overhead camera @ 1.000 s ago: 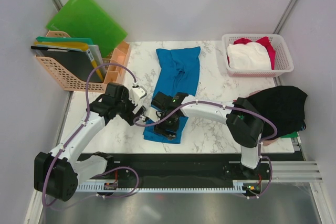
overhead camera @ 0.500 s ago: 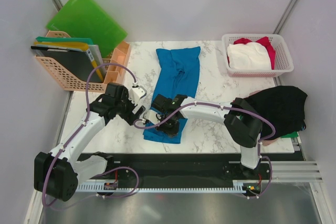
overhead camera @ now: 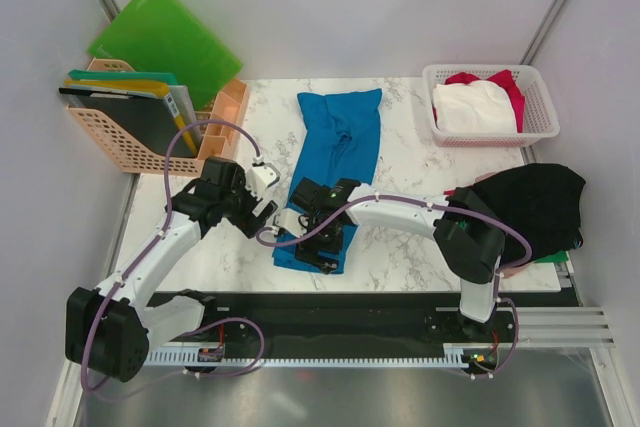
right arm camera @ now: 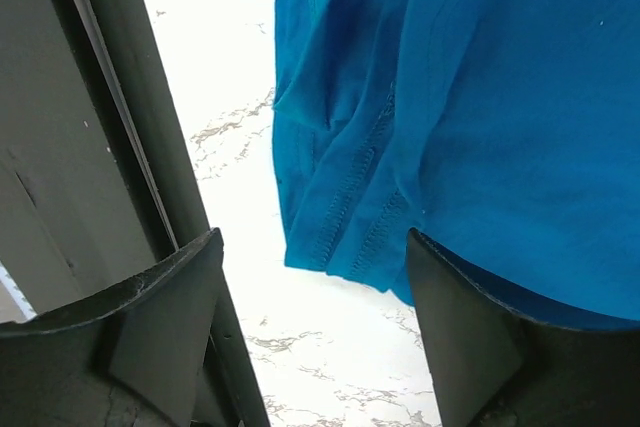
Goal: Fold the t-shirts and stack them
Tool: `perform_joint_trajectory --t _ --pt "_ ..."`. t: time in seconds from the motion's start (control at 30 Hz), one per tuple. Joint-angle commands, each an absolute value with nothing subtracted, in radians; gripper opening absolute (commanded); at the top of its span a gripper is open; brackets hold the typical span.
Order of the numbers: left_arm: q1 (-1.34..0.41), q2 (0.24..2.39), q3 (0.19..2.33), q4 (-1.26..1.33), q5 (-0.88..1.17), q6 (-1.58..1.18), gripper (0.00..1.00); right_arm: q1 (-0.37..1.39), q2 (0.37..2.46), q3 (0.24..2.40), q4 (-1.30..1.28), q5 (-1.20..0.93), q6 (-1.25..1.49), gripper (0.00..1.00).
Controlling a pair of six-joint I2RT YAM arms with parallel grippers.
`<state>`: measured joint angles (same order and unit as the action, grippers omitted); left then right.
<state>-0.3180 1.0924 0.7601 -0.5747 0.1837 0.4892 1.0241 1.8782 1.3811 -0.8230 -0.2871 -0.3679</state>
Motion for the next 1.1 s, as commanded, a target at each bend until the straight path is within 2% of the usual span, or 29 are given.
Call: perform_joint_trajectory --t 0.0,0.23,0.33,0.37,0.4,0.43,0.47,0.53,0.6,0.73,0.83,0.9,1.07 --pt "-0.314 1.091 0.770 -0.546 0.176 0.517 1.00 1.028 1.888 1.396 -0.807 -0.281 -0.383 0.82" --pt "-0.316 1.080 0.756 -0.546 0.170 0.523 1.00 1.028 1.968 1.407 -0.765 -0.258 -0.383 0.81" --pt "-0.316 1.078 0.747 -0.545 0.167 0.526 1.00 1.029 1.986 1.414 -0.755 -0.244 -0.388 0.73" --pt "-0.316 1.077 0.747 -0.543 0.167 0.528 1.00 1.029 1.990 1.416 -0.756 -0.250 -0.384 0.67" --pt "-0.316 1.078 0.747 -0.545 0.164 0.529 1.00 1.028 1.991 1.419 -0.759 -0.255 -0.382 0.54" --pt "-0.316 1.075 0.744 -0.543 0.161 0.534 1.00 1.028 1.985 1.420 -0.759 -0.255 -0.380 0.46" --pt "-0.314 1.075 0.744 -0.543 0.161 0.534 1.00 1.028 1.982 1.422 -0.764 -0.252 -0.379 0.31" --pt "-0.316 1.074 0.747 -0.545 0.160 0.537 1.00 1.029 1.970 1.425 -0.773 -0.252 -0.379 0.21" --pt "-0.316 1.077 0.747 -0.543 0.163 0.537 1.00 1.029 1.962 1.425 -0.784 -0.250 -0.377 0.18" --pt "-0.316 1.089 0.758 -0.540 0.167 0.532 1.00 1.031 1.938 1.422 -0.804 -0.249 -0.376 0.19" --pt "-0.316 1.092 0.758 -0.537 0.167 0.534 1.00 1.031 1.911 1.424 -0.813 -0.244 -0.374 0.15" --pt "-0.314 1.092 0.759 -0.534 0.167 0.534 1.00 1.034 1.896 1.430 -0.833 -0.236 -0.373 0.05" --pt "-0.316 1.107 0.756 -0.522 0.170 0.532 1.00 1.038 1.841 1.443 -0.879 -0.219 -0.373 0.02"
